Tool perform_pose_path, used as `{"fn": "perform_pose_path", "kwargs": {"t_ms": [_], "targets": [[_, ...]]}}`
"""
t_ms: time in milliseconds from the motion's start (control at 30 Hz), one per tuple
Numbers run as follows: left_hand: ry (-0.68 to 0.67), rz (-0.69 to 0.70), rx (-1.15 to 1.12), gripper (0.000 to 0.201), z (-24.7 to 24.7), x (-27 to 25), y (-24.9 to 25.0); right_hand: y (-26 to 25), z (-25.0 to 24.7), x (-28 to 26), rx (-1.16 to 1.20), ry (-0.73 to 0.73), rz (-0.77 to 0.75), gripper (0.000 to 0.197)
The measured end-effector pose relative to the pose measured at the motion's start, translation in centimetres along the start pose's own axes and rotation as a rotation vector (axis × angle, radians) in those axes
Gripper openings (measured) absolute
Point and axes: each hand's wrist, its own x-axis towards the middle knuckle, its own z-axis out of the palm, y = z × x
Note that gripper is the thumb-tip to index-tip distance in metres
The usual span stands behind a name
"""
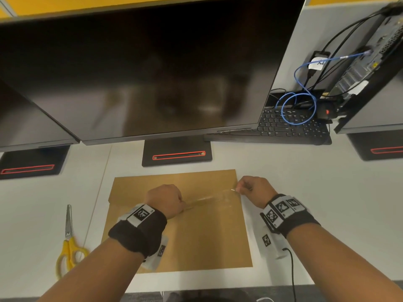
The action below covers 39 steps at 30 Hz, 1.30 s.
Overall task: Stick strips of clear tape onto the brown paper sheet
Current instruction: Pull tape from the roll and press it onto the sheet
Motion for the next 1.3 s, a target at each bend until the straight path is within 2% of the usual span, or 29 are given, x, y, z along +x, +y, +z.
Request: {"fn": "perform_pose_path", "kwargs": {"t_ms": [133,233,567,800,933,1100,1233,1300], "targets": [[-0.012,-0.019,0.051,0.025,0.4,0.0,-0.1,-0.4,0.5,0.2,-0.079,0.020,0.001,0.023],[-0.006,-0.023,0.095,0.024,0.8,-0.1,0.2,-0.7,0.6,0.1,-0.126,0.026,-0.003,0.015],[0.001,-0.008,0.165,0.025,1.1,-0.5,1.2,-1.1,0.8,0.3,-0.165,0.032,0.024,0.012],[-0.020,-0.018,0.268,0.015,1.0,-0.6,2.5,-1.4,0.9,-0.1,-0.210,0.014,-0.010,0.017],[-0.011,-0.011,0.292,0.013,1.1,-0.8,3.0,-1.5,1.3,-0.3,-0.217,0.005,-0.017,0.020],[-0.011,-0.004,0.276,0.015,1.1,-0.9,3.1,-1.4,2.1,-0.7,-0.240,0.013,-0.101,0.026],[-0.020,-0.007,0.277,0.015,1.0,-1.1,3.2,-1.7,2.8,-1.1,-0.299,-0.063,-0.093,0.013],[-0.028,-0.010,0.276,0.016,0.9,-1.1,3.3,-2.1,3.4,-1.5,-0.341,-0.062,-0.096,0.013]]}}
